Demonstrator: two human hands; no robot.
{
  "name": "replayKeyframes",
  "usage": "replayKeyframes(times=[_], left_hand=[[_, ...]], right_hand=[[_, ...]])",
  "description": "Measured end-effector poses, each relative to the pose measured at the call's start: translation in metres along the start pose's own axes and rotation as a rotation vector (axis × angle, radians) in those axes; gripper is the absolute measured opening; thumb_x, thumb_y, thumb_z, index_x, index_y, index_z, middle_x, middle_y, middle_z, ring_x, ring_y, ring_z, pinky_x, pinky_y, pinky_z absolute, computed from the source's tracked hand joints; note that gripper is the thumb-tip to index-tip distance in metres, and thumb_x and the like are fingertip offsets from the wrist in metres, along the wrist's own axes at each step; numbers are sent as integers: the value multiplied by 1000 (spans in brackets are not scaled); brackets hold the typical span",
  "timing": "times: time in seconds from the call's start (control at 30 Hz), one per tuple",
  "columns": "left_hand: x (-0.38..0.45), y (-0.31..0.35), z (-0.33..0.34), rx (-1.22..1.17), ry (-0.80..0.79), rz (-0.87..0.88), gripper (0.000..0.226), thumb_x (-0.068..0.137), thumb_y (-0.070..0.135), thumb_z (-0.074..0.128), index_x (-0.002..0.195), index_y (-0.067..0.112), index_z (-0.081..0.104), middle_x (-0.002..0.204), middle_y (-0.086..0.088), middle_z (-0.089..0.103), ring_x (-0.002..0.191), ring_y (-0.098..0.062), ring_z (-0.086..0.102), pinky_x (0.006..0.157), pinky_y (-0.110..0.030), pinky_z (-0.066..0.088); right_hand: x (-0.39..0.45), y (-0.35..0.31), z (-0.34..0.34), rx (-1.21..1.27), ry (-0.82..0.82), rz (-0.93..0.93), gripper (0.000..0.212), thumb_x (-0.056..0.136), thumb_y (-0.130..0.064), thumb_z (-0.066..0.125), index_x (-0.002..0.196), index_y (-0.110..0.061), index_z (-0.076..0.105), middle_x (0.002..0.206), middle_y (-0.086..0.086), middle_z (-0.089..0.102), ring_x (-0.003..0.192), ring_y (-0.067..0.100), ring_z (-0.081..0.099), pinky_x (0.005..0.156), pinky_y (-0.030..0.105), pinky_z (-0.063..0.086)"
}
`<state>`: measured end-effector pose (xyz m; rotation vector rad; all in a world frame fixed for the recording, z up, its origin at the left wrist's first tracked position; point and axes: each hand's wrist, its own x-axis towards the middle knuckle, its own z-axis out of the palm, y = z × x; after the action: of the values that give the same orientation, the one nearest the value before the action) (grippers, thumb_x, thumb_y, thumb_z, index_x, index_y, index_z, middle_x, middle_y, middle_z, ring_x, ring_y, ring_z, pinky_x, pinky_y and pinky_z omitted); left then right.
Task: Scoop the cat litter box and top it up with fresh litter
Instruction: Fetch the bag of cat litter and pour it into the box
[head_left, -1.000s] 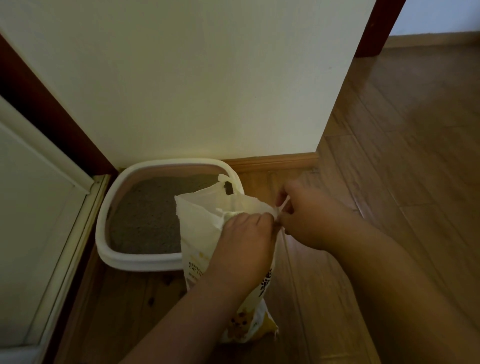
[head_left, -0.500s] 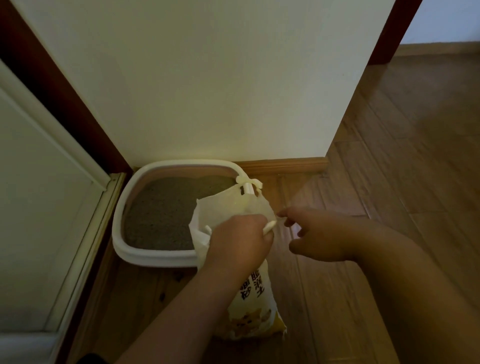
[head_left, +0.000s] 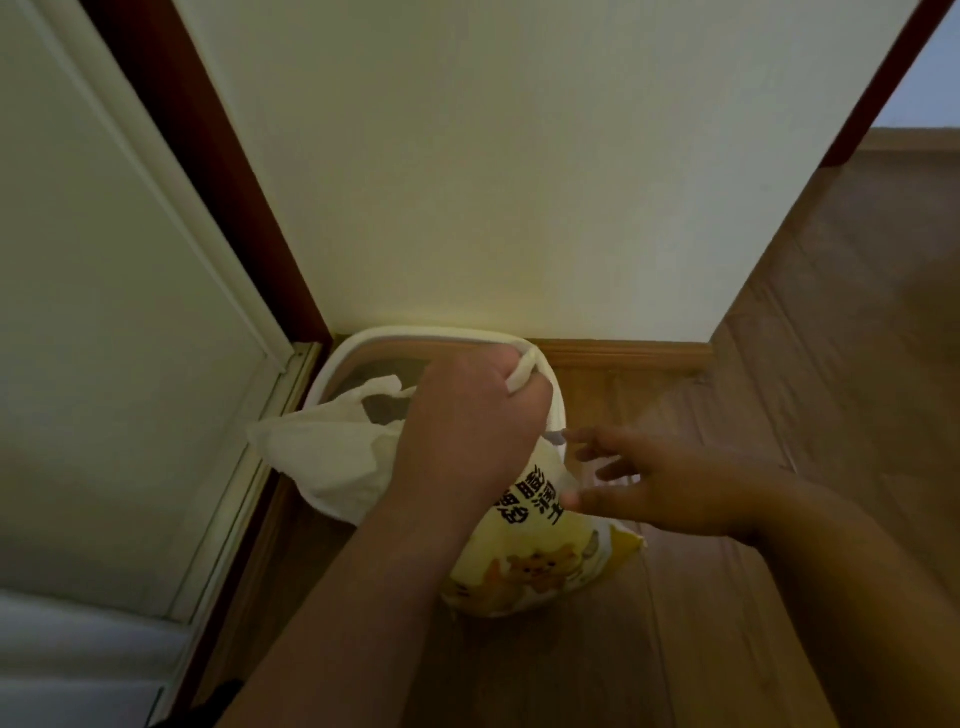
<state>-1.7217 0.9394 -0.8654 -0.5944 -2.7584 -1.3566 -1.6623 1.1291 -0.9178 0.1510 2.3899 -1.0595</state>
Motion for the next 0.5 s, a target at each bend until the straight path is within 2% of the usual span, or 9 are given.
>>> replayKeyframes(times=[0.1, 0.27, 0.37, 0.47, 0.5], left_hand=[[3, 9, -16, -65, 92, 36, 44, 84, 15, 60, 51, 19, 31, 44, 7, 37, 43, -12, 32, 42, -22, 24], [7, 19, -37, -116, 193, 95, 46, 83, 15, 62, 52, 17, 27, 46, 5, 27, 45, -12, 26, 41, -23, 20], [8, 21, -43, -156, 212, 115, 46, 82, 14, 62, 53, 17, 28, 47, 5, 25, 45, -12, 25, 41, -23, 21], [8, 20, -49, -185, 215, 132, 46, 83, 13, 62, 52, 18, 28, 47, 5, 26, 45, -12, 25, 41, -22, 21], [8, 19, -50, -191, 215, 133, 46, 83, 13, 62, 52, 18, 29, 47, 5, 26, 44, -12, 26, 41, -22, 21]], right_hand=[[11, 9, 7, 64, -43, -23, 83, 59, -83, 71, 134, -64, 42, 139, -22, 53, 130, 9, 50, 105, 47, 48], [26, 18, 14, 161, -70, -2, 71, 67, -65, 82, 128, -64, 47, 135, -22, 57, 129, 9, 51, 103, 45, 50], [38, 24, 24, 131, -98, 48, 75, 68, -56, 84, 131, -61, 44, 140, -19, 51, 132, 13, 46, 98, 35, 49], [50, 29, 38, 67, -142, 63, 84, 66, -56, 86, 136, -59, 39, 143, -20, 47, 135, 14, 42, 100, 33, 49], [53, 30, 42, 63, -167, 58, 88, 68, -52, 87, 140, -56, 36, 143, -19, 47, 135, 13, 43, 98, 28, 50]])
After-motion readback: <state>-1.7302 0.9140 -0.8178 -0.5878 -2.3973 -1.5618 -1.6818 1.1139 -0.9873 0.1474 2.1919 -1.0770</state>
